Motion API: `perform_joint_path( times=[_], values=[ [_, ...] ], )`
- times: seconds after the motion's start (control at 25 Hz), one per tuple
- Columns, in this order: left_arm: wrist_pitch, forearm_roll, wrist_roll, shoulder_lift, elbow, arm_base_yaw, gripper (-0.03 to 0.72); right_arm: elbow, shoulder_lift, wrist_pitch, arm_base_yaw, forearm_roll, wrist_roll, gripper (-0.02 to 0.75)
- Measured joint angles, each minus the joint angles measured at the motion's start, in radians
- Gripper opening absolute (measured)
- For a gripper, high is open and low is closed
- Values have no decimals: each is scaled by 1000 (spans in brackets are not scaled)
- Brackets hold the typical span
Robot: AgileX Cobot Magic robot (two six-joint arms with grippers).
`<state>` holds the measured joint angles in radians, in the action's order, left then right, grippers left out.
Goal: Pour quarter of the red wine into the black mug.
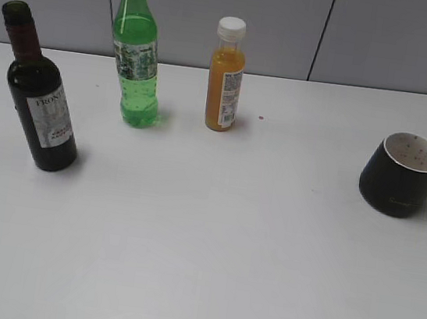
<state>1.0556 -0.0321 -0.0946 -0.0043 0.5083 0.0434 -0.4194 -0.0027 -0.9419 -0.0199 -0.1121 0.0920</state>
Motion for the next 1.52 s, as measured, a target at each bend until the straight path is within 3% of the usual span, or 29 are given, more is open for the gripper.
perform_joint_path(
  times=[0.68, 1.32, 1.52],
  values=[
    [0, 0, 0, 0, 0, 0, 589, -15, 0, 37, 0, 0, 0, 585],
    [0, 0, 0, 0, 0, 0, 589, -26, 371, 670, 0, -9, 1, 585],
    [0, 0, 0, 0, 0, 0, 589, 57, 524, 951, 0, -8, 3, 585]
  ],
)
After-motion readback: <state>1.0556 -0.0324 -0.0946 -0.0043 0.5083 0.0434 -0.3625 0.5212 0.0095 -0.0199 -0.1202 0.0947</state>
